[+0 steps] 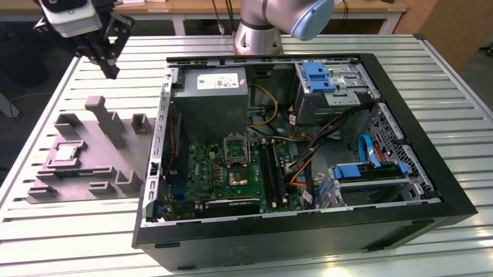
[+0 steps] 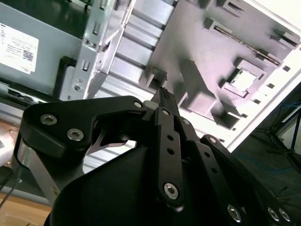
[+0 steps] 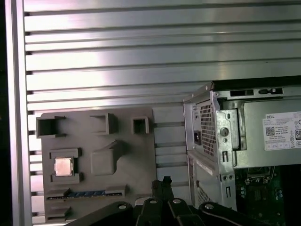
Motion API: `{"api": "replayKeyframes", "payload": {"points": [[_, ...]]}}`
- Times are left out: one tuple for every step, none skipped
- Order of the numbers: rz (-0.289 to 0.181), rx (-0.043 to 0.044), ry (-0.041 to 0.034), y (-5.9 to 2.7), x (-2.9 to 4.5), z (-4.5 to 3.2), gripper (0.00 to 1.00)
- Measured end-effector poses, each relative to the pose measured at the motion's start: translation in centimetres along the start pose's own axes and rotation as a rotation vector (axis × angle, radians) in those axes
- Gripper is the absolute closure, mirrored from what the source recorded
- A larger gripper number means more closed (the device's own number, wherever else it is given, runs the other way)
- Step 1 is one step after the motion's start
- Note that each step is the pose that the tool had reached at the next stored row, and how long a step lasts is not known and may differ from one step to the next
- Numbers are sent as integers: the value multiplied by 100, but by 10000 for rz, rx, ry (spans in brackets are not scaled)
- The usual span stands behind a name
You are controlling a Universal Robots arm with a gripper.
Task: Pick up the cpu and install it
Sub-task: 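Reach for the cpu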
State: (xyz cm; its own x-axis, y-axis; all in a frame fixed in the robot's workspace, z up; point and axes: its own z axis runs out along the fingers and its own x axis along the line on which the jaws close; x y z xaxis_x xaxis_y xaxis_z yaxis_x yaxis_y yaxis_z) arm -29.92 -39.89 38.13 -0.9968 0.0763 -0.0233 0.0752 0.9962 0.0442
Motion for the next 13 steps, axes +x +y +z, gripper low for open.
{"api": "replayKeyframes", "payload": {"points": [[-1, -1, 0, -4, 49, 2, 89], [-1, -1, -1, -8, 94, 4, 89], [0, -2, 0, -11, 139, 6, 89], [1, -1, 2, -14, 182, 7, 89], [0, -1, 4, -17, 221, 8, 89], [1, 0, 7, -19, 244, 10, 89], [0, 0, 8, -21, 262, 13, 89], [0, -1, 10, -22, 279, 15, 89], [0, 0, 11, -23, 296, 16, 89], [0, 0, 13, -25, 311, 18, 89], [0, 0, 13, -26, 322, 19, 89], [1, -1, 12, -26, 326, 20, 89], [-1, -1, 13, -26, 326, 20, 89]]}}
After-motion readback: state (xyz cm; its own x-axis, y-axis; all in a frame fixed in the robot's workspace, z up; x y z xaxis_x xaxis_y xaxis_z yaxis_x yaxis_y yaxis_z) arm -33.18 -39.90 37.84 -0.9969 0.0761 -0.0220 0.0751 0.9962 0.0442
